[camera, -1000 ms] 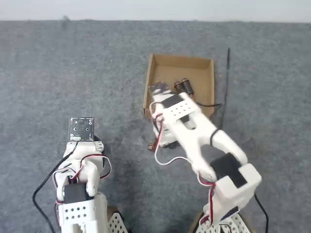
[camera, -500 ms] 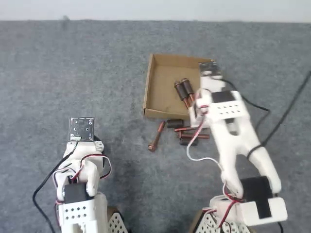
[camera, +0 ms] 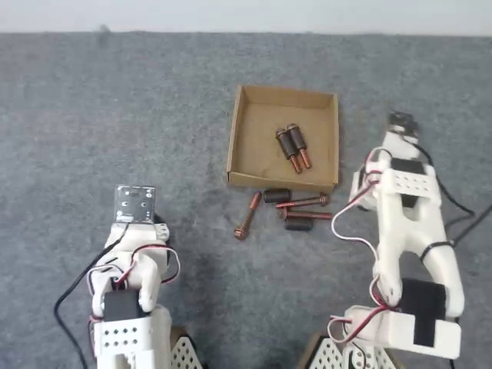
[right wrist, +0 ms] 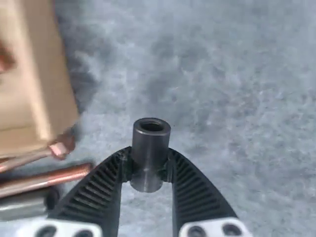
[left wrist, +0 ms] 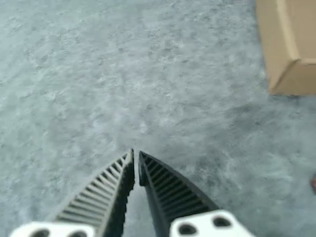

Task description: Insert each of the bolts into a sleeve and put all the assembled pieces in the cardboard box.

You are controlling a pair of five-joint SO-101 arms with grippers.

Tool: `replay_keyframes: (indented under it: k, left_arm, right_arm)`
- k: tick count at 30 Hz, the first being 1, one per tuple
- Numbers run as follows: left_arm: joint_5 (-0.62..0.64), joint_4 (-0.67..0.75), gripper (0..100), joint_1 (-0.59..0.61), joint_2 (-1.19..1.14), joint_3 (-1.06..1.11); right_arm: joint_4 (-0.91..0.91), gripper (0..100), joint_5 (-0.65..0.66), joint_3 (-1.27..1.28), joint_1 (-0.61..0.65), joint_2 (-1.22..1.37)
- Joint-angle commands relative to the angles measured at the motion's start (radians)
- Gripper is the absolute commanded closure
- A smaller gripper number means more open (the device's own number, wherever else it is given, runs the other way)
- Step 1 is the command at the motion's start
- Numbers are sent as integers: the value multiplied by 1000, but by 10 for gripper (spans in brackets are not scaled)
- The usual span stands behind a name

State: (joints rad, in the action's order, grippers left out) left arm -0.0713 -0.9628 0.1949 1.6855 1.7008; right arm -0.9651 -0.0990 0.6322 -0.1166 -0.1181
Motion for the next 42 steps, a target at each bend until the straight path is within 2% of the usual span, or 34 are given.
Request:
replay_keyframes:
  k: [1,6,16,22,25,33,37,42]
  left_arm:
    - [11,3,988,-26,14,-10]
    - [176,17,989,-92,8,-77]
    - [198,-75,989,-334,6,-248]
    - [252,-107,989,-371,-11,-320]
    - [252,-107,989,-371,-126,-392]
    - [253,-118,989,-408,-634,-690]
    - [316,-173,989,-522,-773,-762]
    - [442,-133,989,-715,-844,-776]
  right_arm:
    - [31,991,-8,-2,-47,-62]
    - [53,991,-8,26,-51,-61]
    - [91,991,-9,38,-45,-62]
    - [91,991,-9,38,-41,-62]
    - [91,991,-9,40,-41,-62]
    - [91,991,-9,40,-45,-61]
    - [93,991,-9,38,-45,-44]
    - [90,991,-8,11,-44,-1]
